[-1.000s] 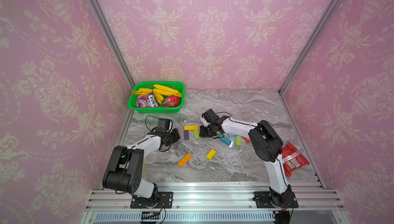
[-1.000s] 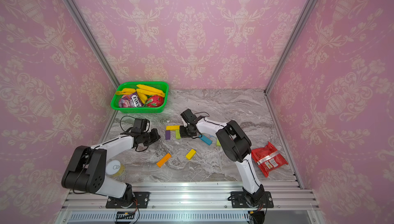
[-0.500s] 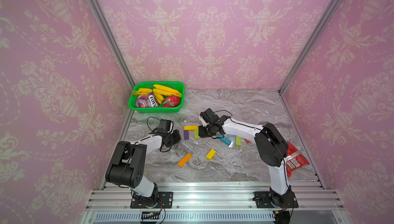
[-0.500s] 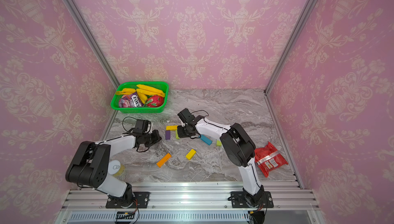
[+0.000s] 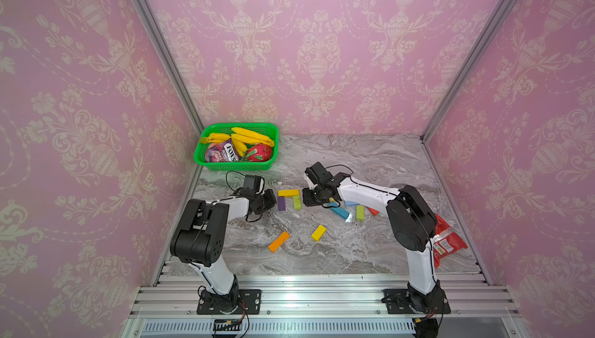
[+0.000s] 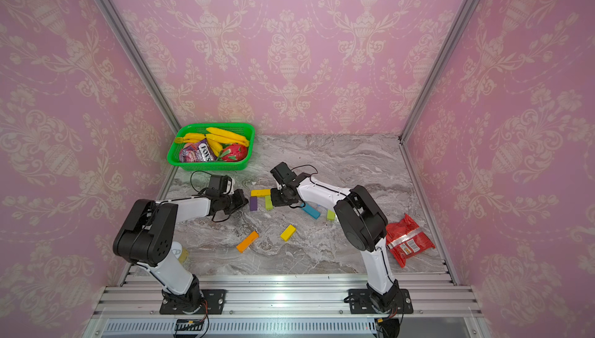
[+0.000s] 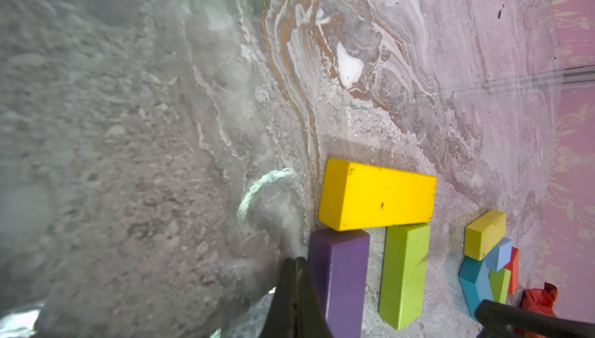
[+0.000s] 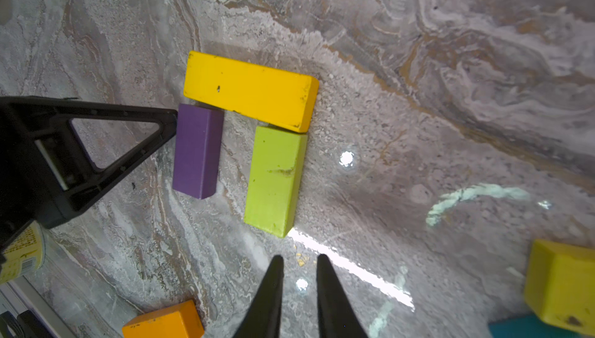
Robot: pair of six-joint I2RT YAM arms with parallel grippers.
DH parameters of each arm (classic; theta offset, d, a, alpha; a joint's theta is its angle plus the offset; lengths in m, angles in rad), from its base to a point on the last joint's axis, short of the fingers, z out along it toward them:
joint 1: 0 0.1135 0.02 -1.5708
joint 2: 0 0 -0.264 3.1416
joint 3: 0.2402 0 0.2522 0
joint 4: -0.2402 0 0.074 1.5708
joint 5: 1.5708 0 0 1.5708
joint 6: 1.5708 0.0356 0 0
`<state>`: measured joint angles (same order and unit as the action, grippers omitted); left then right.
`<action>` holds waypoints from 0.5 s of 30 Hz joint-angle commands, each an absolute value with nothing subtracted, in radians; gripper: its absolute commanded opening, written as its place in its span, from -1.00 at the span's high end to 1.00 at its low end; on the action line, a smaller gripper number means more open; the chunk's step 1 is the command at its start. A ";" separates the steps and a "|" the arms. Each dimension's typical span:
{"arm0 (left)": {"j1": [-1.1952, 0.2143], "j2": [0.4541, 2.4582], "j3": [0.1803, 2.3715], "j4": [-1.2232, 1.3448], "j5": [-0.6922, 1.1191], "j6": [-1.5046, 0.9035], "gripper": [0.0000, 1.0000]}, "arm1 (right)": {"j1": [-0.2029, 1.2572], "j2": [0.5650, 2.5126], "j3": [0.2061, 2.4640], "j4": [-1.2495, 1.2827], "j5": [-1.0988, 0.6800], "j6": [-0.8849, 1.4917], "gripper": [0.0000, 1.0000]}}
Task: Assemble the letter p with building blocks
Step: Adjust the building block at the center of the board.
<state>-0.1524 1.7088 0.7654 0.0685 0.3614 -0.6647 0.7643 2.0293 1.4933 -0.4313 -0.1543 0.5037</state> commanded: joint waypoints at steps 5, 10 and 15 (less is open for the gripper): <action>-0.150 1.755 0.775 0.028 0.343 -0.690 1.00 | 0.747 1.980 1.463 -0.442 -0.141 0.483 0.54; -0.152 1.761 0.778 0.030 0.346 -0.691 1.00 | 0.742 1.980 1.452 -0.431 -0.147 0.487 0.54; -0.158 1.771 0.779 0.044 0.352 -0.699 1.00 | 0.738 1.977 1.442 -0.426 -0.149 0.489 0.54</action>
